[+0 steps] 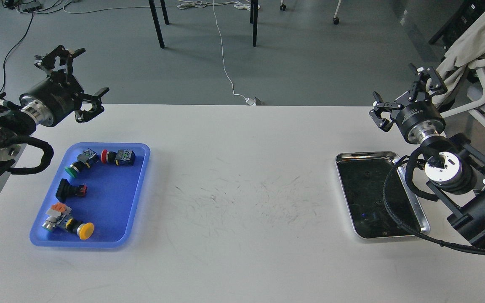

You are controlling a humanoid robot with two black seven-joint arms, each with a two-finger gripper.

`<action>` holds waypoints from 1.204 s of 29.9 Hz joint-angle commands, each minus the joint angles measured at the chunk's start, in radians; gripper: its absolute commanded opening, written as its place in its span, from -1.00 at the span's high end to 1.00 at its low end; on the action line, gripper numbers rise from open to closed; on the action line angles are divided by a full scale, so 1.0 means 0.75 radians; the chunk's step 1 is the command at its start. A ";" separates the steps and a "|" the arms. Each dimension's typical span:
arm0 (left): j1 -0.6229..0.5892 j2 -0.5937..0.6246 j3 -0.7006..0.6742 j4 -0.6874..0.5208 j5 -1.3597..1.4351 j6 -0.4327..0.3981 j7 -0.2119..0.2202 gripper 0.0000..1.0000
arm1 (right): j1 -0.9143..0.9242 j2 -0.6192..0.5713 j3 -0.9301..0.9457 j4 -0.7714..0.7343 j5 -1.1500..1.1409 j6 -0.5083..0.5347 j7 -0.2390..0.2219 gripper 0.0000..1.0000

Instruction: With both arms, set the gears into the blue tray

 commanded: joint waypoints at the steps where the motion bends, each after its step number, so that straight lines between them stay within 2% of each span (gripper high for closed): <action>1: 0.000 0.000 0.002 0.000 -0.001 0.000 -0.004 -1.00 | 0.001 0.000 0.000 0.000 0.000 0.000 0.000 -0.97; 24: 0.000 0.010 0.006 0.016 -0.003 0.008 0.016 -1.00 | 0.001 -0.017 0.006 -0.004 0.000 -0.012 -0.002 -0.97; 31: 0.012 0.043 0.006 0.016 -0.001 -0.073 0.014 -1.00 | -0.009 -0.017 0.006 -0.004 -0.002 -0.012 0.000 -0.97; 36: 0.018 0.039 0.006 0.018 -0.001 -0.063 -0.004 -1.00 | -0.011 -0.014 0.006 -0.006 -0.002 -0.012 0.000 -0.97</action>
